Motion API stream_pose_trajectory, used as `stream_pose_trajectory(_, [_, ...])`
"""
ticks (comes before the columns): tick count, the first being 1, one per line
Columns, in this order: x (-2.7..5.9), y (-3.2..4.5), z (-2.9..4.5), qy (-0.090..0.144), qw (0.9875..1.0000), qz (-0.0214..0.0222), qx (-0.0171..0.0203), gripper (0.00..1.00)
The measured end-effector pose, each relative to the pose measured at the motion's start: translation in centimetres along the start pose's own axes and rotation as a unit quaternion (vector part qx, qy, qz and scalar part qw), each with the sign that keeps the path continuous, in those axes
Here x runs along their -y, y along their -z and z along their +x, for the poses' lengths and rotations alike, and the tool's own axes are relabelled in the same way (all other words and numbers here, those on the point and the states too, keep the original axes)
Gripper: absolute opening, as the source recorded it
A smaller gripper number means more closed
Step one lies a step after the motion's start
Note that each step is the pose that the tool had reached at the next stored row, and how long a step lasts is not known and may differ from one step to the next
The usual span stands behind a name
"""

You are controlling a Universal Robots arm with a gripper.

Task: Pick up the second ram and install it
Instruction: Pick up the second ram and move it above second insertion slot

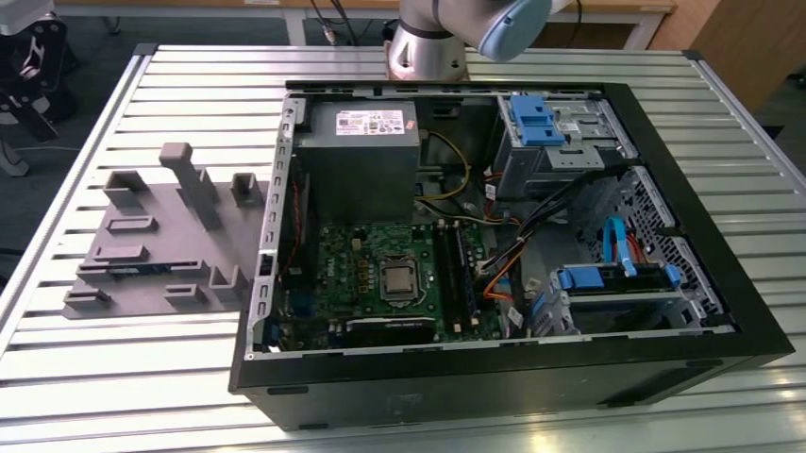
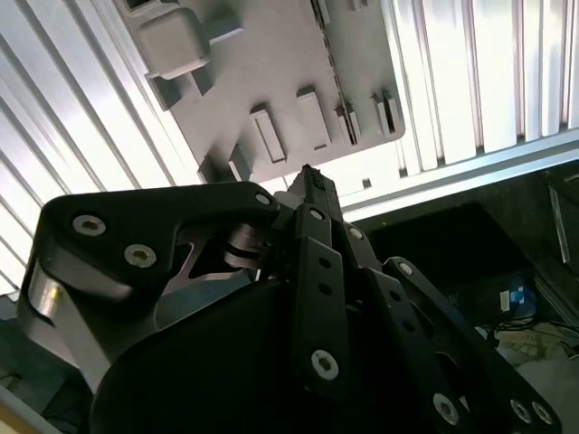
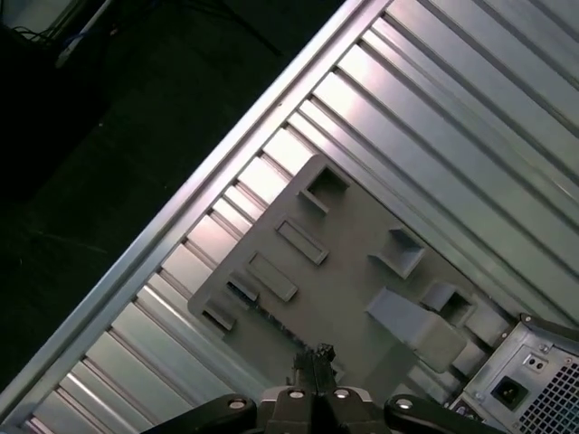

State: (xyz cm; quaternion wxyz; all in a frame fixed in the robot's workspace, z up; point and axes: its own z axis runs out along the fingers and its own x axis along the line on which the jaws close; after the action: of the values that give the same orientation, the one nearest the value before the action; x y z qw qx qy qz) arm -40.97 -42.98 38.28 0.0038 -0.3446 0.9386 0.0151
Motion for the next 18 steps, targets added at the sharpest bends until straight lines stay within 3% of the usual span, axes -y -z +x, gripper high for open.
stream_pose_trajectory(9, [-0.03, -0.03, 0.04, 0.037, 0.9993, -0.0006, -0.0009, 0.11])
stream_pose_trajectory(18, [-0.12, -0.06, 0.14, 0.077, 0.997, -0.0013, -0.0019, 0.11])
